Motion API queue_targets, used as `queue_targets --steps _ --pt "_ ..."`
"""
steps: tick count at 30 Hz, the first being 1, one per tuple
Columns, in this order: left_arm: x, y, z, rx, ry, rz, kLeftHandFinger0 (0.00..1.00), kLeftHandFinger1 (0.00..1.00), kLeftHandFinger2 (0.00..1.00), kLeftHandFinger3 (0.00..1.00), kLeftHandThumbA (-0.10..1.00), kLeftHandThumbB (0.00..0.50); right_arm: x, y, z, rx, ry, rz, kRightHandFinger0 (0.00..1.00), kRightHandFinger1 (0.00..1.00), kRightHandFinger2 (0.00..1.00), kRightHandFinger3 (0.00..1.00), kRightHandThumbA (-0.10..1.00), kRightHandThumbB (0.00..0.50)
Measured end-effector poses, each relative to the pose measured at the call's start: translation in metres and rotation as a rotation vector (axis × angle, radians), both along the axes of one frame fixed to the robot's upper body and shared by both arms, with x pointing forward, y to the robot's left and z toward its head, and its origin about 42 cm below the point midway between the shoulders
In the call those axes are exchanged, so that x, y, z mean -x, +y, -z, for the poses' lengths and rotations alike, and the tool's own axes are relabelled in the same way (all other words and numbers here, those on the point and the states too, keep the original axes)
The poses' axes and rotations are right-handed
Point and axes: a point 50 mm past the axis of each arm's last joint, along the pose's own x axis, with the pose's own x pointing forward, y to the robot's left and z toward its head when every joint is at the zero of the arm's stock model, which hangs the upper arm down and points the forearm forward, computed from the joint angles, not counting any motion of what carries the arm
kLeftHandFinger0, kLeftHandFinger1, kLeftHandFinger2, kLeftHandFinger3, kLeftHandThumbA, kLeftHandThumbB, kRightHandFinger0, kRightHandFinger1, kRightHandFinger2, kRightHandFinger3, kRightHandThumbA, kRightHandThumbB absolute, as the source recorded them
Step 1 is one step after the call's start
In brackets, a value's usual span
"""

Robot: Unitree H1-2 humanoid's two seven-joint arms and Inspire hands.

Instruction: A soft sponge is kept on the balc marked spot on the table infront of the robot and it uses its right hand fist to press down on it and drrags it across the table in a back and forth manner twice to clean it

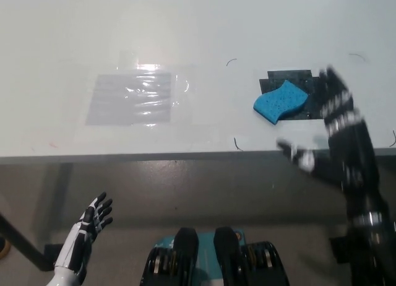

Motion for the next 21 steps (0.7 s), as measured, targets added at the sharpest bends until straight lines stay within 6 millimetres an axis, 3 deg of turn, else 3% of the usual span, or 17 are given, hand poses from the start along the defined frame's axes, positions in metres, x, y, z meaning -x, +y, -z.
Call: queue_targets --steps 1,4,7,11,14,15,17,21 --pt "0.000 0.000 0.000 -0.001 -0.001 0.000 1.00 1.00 1.00 1.00 1.00 0.500 0.017 0.000 0.004 0.004 0.005 -0.010 1.00 1.00 1.00 1.00 1.00 0.394" --pt "-0.004 0.000 -0.004 -0.004 -0.015 0.004 1.00 1.00 1.00 1.00 1.00 0.500 0.063 0.001 0.026 0.000 0.046 -0.030 1.00 1.00 1.00 1.00 1.00 0.404" --pt "-0.010 0.000 -0.009 -0.007 -0.030 0.008 1.00 1.00 1.00 1.00 1.00 0.500 0.077 0.000 0.050 0.002 0.116 -0.029 1.00 1.00 1.00 1.00 1.00 0.382" --pt "-0.014 -0.001 -0.014 -0.009 -0.048 0.013 1.00 1.00 1.00 1.00 1.00 0.500 0.068 -0.005 0.086 0.004 0.200 0.001 1.00 1.00 1.00 1.00 1.00 0.406" --pt "-0.014 -0.001 -0.014 -0.009 -0.047 0.012 1.00 1.00 1.00 1.00 1.00 0.500 0.050 -0.008 0.113 -0.005 0.275 0.034 1.00 1.00 1.00 1.00 1.00 0.342" --pt "-0.015 -0.001 -0.014 -0.009 -0.048 0.012 1.00 1.00 1.00 1.00 1.00 0.500 0.046 -0.008 0.118 -0.007 0.290 0.037 1.00 1.00 1.00 1.00 1.00 0.318" --pt "-0.017 -0.001 -0.015 -0.010 -0.054 0.012 1.00 1.00 1.00 1.00 1.00 0.500 0.036 -0.007 0.124 -0.010 0.311 0.039 1.00 1.00 1.00 1.00 1.00 0.325" --pt "-0.022 0.000 -0.019 -0.015 -0.067 0.013 1.00 1.00 1.00 1.00 1.00 0.500 0.024 -0.005 0.119 -0.020 0.294 0.036 1.00 1.00 1.00 1.00 1.00 0.308"
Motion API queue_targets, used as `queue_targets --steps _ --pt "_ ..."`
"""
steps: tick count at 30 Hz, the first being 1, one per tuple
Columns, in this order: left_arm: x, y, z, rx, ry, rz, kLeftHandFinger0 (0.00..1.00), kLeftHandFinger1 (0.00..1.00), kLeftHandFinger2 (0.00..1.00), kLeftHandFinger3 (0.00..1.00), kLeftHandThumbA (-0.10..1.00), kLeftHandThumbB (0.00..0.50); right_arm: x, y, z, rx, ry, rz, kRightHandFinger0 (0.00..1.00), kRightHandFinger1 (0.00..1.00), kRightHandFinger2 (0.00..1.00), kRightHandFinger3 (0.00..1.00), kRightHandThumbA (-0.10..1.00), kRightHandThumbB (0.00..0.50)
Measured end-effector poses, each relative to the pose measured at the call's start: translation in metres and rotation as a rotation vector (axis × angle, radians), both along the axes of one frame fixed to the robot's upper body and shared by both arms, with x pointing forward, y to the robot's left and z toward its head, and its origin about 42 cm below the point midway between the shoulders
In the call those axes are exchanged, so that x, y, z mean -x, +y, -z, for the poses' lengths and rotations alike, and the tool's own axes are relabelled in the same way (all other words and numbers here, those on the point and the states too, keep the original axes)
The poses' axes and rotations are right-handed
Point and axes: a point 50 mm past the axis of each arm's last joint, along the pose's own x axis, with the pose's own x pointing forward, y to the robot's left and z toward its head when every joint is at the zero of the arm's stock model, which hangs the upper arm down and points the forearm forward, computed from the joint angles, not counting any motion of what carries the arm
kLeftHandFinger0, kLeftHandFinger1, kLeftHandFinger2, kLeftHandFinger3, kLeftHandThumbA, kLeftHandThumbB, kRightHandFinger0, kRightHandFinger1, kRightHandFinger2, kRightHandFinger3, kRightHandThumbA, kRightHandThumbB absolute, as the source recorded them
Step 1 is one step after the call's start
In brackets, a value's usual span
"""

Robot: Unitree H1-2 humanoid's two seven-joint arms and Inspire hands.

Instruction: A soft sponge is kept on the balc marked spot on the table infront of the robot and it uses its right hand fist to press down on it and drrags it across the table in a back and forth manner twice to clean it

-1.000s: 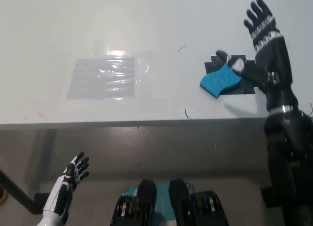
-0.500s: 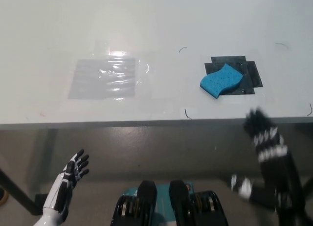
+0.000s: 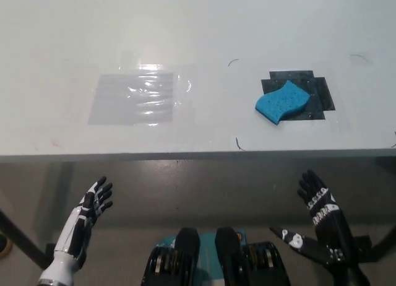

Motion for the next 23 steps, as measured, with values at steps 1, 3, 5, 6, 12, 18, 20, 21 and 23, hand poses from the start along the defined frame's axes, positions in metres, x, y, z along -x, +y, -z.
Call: queue_targets --steps 1,3,5,6,12,18,20,21,23 --pt "-0.0015 -0.0003 -0.0013 -0.001 -0.005 0.001 1.00 1.00 1.00 1.00 1.00 0.500 -0.0020 -0.0008 -0.0014 -0.001 -0.005 0.002 1.00 1.00 1.00 1.00 1.00 0.300" --pt "-0.0029 -0.0006 -0.0024 -0.002 -0.009 0.003 1.00 1.00 1.00 1.00 1.00 0.500 -0.0026 -0.0019 -0.0015 -0.004 -0.006 0.006 1.00 1.00 1.00 1.00 1.00 0.297" --pt "-0.0030 -0.0007 -0.0025 -0.004 -0.009 0.003 1.00 1.00 1.00 1.00 1.00 0.500 -0.0018 -0.0028 -0.0004 -0.008 -0.002 0.008 1.00 1.00 1.00 1.00 1.00 0.288" --pt "-0.0030 -0.0008 -0.0025 -0.005 -0.009 0.004 1.00 1.00 1.00 1.00 1.00 0.500 -0.0010 -0.0033 0.0005 -0.010 0.001 0.009 1.00 1.00 1.00 1.00 1.00 0.283" --pt "-0.0029 -0.0010 -0.0035 -0.006 -0.013 0.005 1.00 1.00 1.00 1.00 1.00 0.500 0.0023 -0.0044 0.0036 -0.016 0.012 0.012 1.00 1.00 1.00 1.00 1.00 0.271" --pt "-0.0029 -0.0009 -0.0036 -0.007 -0.013 0.006 1.00 1.00 1.00 1.00 1.00 0.500 0.0023 -0.0048 0.0039 -0.016 0.012 0.014 1.00 1.00 1.00 1.00 1.00 0.246" --pt "-0.0030 -0.0007 -0.0037 -0.009 -0.013 0.006 1.00 1.00 1.00 1.00 1.00 0.500 0.0023 -0.0049 0.0042 -0.016 0.012 0.014 1.00 1.00 1.00 1.00 1.00 0.240" --pt "-0.0030 -0.0006 -0.0037 -0.010 -0.013 0.006 1.00 1.00 1.00 1.00 1.00 0.500 0.0023 -0.0050 0.0042 -0.016 0.012 0.014 1.00 1.00 1.00 1.00 1.00 0.238" --pt "-0.0030 -0.0006 -0.0037 -0.010 -0.013 0.006 1.00 1.00 1.00 1.00 1.00 0.500 0.0023 -0.0050 0.0043 -0.015 0.012 0.013 1.00 1.00 1.00 1.00 1.00 0.241"
